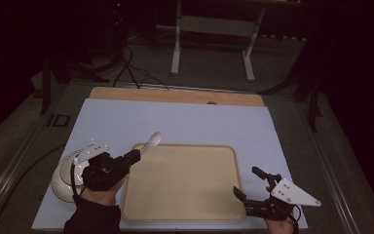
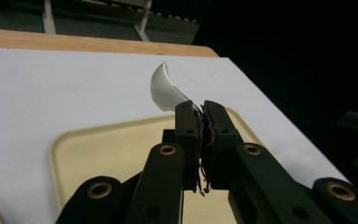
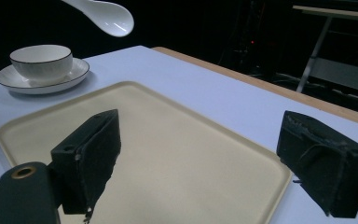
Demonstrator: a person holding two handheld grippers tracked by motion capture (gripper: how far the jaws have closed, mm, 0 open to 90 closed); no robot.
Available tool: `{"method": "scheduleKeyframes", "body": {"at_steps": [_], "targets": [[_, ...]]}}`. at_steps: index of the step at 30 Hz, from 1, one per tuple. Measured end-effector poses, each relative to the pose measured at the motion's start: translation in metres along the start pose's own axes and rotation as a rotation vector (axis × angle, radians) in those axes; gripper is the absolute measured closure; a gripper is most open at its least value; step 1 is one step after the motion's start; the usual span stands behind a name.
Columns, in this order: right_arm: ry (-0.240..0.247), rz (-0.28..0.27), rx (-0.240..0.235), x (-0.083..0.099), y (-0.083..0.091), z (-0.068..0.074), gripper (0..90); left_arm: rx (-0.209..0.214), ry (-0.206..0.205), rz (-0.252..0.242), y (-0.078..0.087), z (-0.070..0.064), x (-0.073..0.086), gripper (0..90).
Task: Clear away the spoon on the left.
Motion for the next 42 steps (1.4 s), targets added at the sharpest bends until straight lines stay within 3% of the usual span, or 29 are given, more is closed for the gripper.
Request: {"method": "scheduleKeyframes", "body": {"at_steps": [2, 5, 13, 15, 21, 28, 34, 38, 40, 41, 42], "targets": [[0.002, 0.001, 0.001, 0.0, 0.0, 0.0, 13.6, 0.022, 0.002, -0.011, -0.004, -0.004, 0.001, 86.2], [0.002, 0.003, 0.001, 0.0, -0.001, 0.001, 13.6, 0.024, 0.003, -0.023, -0.008, -0.006, 0.002, 86.2], [0.0, -0.001, 0.0, -0.001, 0.0, 0.001, 13.7, 0.038, 0.053, -0.054, -0.02, -0.008, 0.014, 86.2], [0.001, -0.002, 0.0, -0.001, 0.0, 0.001, 13.7, 0.04, 0.048, -0.057, -0.024, -0.009, 0.017, 86.2], [-0.001, -0.001, -0.007, -0.001, 0.0, 0.001, 13.7, 0.029, 0.058, -0.069, -0.038, -0.012, 0.03, 86.2], [-0.004, 0.0, -0.01, 0.0, -0.001, 0.001, 13.6, 0.022, 0.059, -0.093, -0.04, -0.017, 0.037, 86.2], [-0.005, -0.002, -0.013, -0.001, -0.001, 0.001, 13.6, -0.015, 0.046, -0.104, -0.042, -0.02, 0.044, 86.2], [-0.008, -0.006, -0.019, -0.001, -0.001, 0.001, 13.6, -0.015, 0.054, -0.125, -0.046, -0.024, 0.047, 86.1], [-0.008, -0.007, -0.021, -0.001, -0.001, 0.001, 13.6, -0.005, 0.064, -0.111, -0.049, -0.024, 0.051, 86.2], [-0.007, -0.007, -0.02, -0.001, -0.001, 0.001, 13.6, -0.031, 0.062, -0.119, -0.051, -0.023, 0.055, 86.2], [-0.008, -0.007, -0.02, -0.001, -0.001, 0.001, 13.7, -0.031, 0.062, -0.119, -0.051, -0.023, 0.055, 86.2]]}}
Point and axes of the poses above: each handheld gripper's, and its own axes: y roughly backward along the jaws, x roughly out of its underside, z roughly to its left, the point moved 8 cm from there along -y, roughly forward along the jaws, and after that the axes turned 13 degrees about z, right-handed, at the moved point
